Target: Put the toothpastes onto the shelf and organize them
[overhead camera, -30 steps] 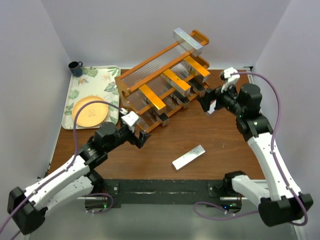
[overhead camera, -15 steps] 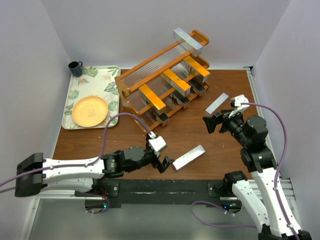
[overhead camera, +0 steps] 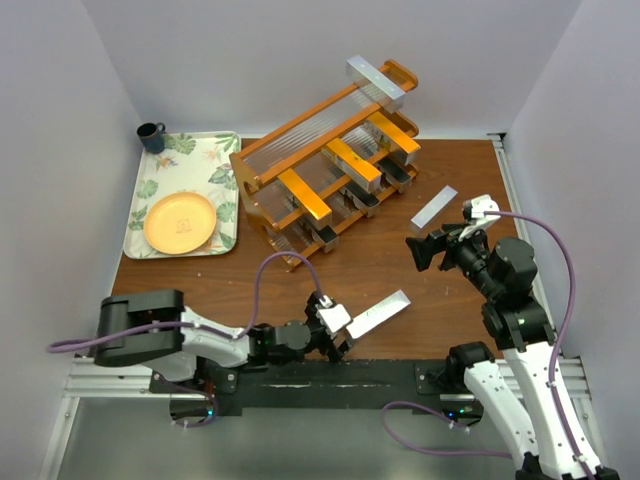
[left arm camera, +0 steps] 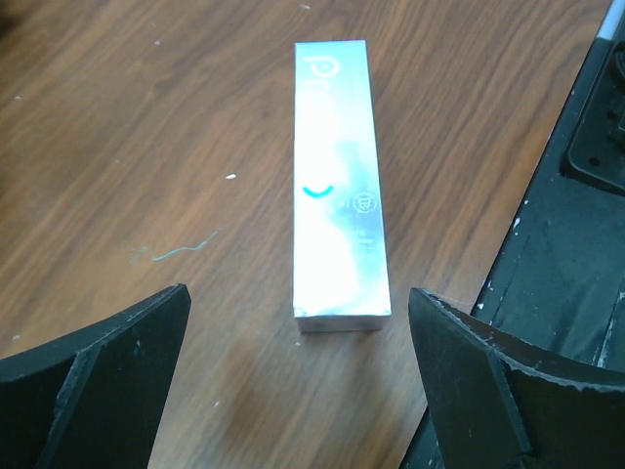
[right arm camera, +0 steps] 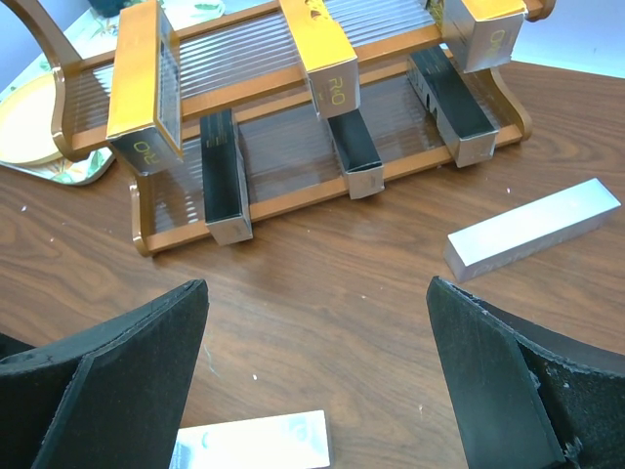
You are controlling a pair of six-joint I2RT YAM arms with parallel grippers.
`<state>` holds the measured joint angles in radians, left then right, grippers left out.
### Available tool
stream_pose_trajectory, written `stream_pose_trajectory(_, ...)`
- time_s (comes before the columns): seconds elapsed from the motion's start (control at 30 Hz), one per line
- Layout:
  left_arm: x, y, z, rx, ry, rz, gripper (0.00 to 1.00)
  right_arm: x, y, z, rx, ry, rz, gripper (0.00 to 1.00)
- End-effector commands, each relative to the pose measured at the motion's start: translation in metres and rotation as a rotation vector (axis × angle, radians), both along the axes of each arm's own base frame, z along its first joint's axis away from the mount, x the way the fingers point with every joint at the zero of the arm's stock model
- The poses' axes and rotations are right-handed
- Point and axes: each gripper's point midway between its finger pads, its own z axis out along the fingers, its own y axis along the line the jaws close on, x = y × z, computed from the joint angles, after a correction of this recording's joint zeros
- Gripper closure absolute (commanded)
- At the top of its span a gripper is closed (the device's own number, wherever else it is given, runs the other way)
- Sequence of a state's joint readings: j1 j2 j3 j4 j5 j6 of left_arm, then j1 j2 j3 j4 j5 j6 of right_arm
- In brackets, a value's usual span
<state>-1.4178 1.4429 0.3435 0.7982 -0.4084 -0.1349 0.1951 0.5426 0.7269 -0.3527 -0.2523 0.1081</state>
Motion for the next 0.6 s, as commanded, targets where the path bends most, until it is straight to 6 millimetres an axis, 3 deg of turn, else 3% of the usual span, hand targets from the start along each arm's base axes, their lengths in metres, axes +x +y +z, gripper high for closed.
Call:
stream_pose_trajectory(0.0,0.000,-0.020,0.018,-0.138,-0.039,-0.004,0.01,0.000,0.000,-0.001,-0.002,0.003,0.001,0.02)
stream_pose_trajectory(0.2,0.006,-0.028,0.000,-0.107,-0.068,0.028,0.04,0.001,0.001,-0.004,-0.006,0.013,0.007,0.02)
stream_pose_trajectory(0.57,0.016,-0.041,-0.015,-0.104,-0.122,0.060,0.20,0.003,0.002,-0.009,-0.009,0.026,0.012,0.02)
